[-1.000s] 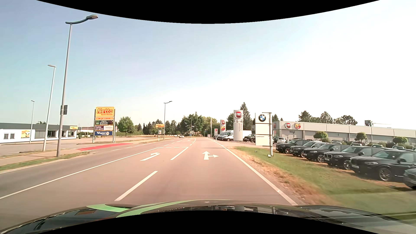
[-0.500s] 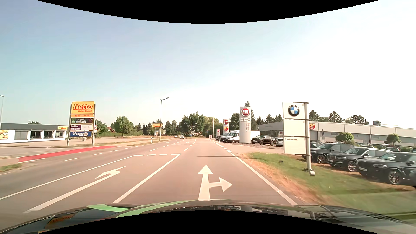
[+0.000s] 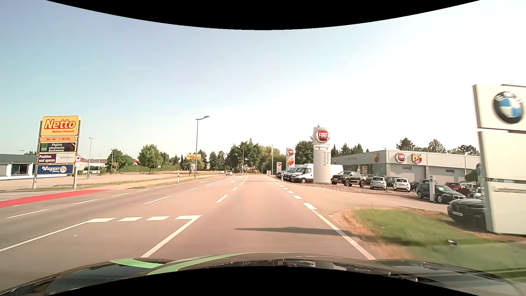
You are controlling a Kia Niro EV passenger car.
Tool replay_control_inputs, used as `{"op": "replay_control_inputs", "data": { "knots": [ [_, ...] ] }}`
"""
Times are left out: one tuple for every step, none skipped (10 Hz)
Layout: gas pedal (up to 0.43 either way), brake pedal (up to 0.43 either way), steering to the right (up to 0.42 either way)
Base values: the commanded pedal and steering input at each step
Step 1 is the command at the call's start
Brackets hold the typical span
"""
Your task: Follow the waypoints while adhering to traffic rules and regulations
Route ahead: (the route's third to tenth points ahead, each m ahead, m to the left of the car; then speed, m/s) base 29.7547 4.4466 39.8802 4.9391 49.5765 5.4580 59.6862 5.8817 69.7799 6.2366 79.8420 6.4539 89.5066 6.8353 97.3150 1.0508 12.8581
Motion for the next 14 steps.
{"op": "replay_control_inputs", "data": {
  "knots": [
    [0.098, 0.000, -0.006],
    [0.098, 0.000, -0.006],
    [0.098, 0.000, -0.006],
    [0.098, 0.000, -0.006],
    [0.098, 0.000, -0.006],
    [0.098, 0.000, -0.006],
    [0.098, 0.000, -0.006],
    [0.098, 0.000, -0.006],
    [0.098, 0.000, -0.006],
    [0.098, 0.000, -0.006],
    [0.098, 0.000, -0.006],
    [0.098, 0.000, -0.006],
    [0.098, 0.000, -0.006],
    [0.067, 0.000, -0.006]
  ]
}}
